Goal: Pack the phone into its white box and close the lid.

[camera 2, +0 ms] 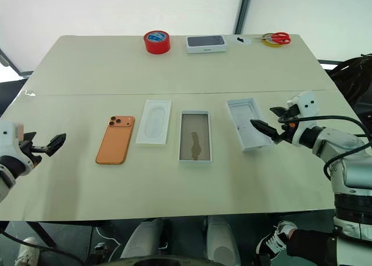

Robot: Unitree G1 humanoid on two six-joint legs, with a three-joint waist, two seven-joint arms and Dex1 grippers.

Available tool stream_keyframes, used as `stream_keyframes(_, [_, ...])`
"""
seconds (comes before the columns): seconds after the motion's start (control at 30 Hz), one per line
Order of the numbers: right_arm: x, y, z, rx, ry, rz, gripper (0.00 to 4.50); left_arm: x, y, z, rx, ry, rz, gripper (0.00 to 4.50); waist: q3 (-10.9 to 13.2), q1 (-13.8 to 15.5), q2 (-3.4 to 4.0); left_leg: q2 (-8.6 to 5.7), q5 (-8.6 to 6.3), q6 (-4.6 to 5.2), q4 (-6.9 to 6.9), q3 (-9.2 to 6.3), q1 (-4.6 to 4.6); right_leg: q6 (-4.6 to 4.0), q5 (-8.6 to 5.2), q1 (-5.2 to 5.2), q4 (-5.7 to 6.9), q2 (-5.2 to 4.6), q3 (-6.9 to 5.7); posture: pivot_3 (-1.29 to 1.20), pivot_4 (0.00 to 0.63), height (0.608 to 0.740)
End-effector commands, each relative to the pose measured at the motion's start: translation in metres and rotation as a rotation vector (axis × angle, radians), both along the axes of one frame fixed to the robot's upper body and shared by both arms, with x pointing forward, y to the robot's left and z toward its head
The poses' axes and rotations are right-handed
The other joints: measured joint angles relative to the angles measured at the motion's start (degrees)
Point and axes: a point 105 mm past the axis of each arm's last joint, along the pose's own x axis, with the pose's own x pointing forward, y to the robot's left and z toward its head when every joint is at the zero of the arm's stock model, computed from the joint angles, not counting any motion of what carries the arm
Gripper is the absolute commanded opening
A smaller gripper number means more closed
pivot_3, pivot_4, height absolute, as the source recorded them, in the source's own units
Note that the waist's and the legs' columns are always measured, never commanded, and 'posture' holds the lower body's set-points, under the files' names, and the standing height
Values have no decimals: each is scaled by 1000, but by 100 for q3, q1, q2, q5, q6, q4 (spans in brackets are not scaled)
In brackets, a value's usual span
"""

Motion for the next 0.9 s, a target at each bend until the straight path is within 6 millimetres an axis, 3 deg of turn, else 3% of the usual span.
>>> stream_keyframes(0.03, [-2,5,14,-2,-51,23,4462,0,6,13,25,-36,12,4500,0,0,0,0,0,0,0,0,0,0,0,0,0,0,0,0,150,732])
stream_keyframes(0.3, [0,20,23,-1,-85,76,4462,4,2,13,18,-44,-1,4500,0,0,0,0,0,0,0,0,0,0,0,0,2,0,0,0,150,732])
stream_keyframes(0.43, [2,41,27,1,-100,146,4462,11,-16,14,-6,-61,-53,4500,0,-1,0,0,0,0,1,0,1,0,1,0,3,0,0,0,150,732])
stream_keyframes(0.63, [4,73,36,13,-130,238,4462,33,-82,20,-117,-101,-214,4500,0,65,-2,-3,1,0,6,-1,1,1,2,6,5,-3,0,0,150,732])
stream_keyframes(0.77, [3,104,28,-37,-131,332,4462,47,-159,7,-106,22,-430,4500,0,126,-5,-7,1,0,12,-1,4,3,4,12,9,-1,1,0,150,732])
stream_keyframes(0.9, [-1,119,27,-18,-134,374,4462,61,-182,12,-227,50,-398,4500,2,114,-9,-8,2,1,15,-3,5,12,9,18,9,1,1,0,150,732])
